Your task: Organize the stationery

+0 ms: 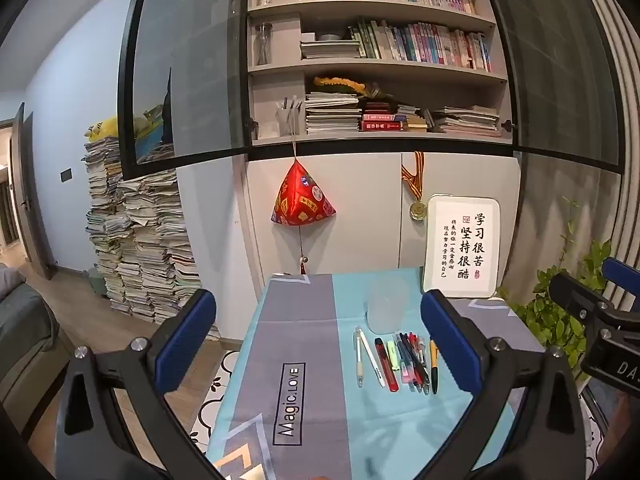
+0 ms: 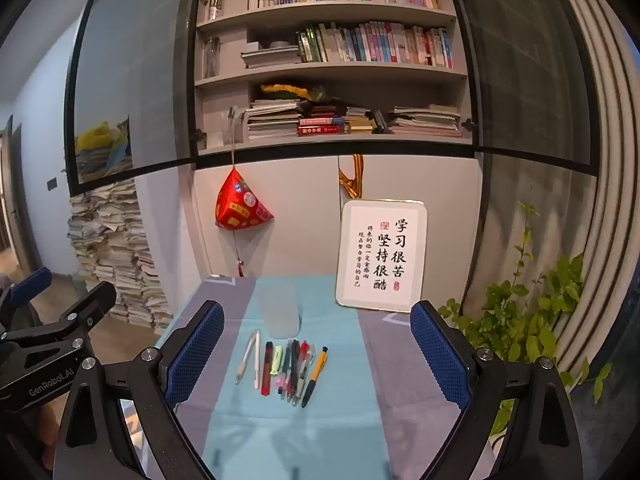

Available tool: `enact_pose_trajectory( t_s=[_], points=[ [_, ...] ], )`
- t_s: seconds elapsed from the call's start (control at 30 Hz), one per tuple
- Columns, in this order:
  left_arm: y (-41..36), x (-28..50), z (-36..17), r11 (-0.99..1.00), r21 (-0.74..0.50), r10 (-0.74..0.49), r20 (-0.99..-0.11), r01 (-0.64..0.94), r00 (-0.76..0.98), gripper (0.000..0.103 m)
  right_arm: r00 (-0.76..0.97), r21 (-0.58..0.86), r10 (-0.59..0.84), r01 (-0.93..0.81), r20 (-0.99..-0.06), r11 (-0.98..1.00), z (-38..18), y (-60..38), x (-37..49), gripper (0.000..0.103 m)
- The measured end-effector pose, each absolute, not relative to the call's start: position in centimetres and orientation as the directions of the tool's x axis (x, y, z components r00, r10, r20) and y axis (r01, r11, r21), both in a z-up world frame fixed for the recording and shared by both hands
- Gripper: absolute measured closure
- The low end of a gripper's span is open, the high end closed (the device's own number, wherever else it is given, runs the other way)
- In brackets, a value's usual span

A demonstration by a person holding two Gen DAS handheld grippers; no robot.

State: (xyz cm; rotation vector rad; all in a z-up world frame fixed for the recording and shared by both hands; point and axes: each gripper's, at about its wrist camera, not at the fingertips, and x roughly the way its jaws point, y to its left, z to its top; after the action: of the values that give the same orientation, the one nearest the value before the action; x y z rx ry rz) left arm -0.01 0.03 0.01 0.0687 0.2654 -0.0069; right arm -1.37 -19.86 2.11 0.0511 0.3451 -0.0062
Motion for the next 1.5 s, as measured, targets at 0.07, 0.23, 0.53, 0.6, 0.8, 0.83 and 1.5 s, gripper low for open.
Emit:
enact_pose_trajectory(
  t_s=[0.07,0.23,0.53,0.6,0.8,0.83,1.5],
  points=[
    [0.0,-0.2,0.0,0.997,0.073,0.016,-0.257,0.003,0.966,0.001,0.938,0.049,0.003,0.015,-0.345,0.999,2.2,-19.9,-1.2,0.008],
    [-0.6,-0.1,-0.5,0.997,0.079,0.018,-0.257,0.002,0.966,0.001,0.94,0.054,0.001,0.019,-0.342,0.998,2.0,-20.3,-0.7,0.008],
    [-0.5,1.5,-0.5,0.997,0.074,0.012,-0.302,0.01,0.953,0.001,0.922,0.072,0.008,0.021,-0.387,0.997,1.1,-20.2,0.2,0.008],
    [-0.4,1.6,-0.4,0.997,0.073,0.013,-0.306,0.01,0.952,0.001,0.92,0.077,0.008,0.024,-0.392,0.997,1.0,-20.3,0.4,0.008],
    [-0.2,2.0,-0.5,0.998,0.069,0.014,-0.319,0.009,0.948,0.001,0.915,0.082,0.003,0.033,-0.403,0.996,0.6,-20.6,0.8,0.008],
    [-0.1,2.0,-0.5,0.998,0.069,0.012,-0.321,0.011,0.947,0.001,0.915,0.082,0.002,0.034,-0.404,0.996,0.4,-20.6,0.9,0.008],
    [-0.6,3.3,-1.2,0.998,0.068,0.009,-0.341,0.015,0.94,0.001,0.905,0.086,-0.015,0.057,-0.426,0.995,-0.2,-20.8,2.1,0.008]
  ],
)
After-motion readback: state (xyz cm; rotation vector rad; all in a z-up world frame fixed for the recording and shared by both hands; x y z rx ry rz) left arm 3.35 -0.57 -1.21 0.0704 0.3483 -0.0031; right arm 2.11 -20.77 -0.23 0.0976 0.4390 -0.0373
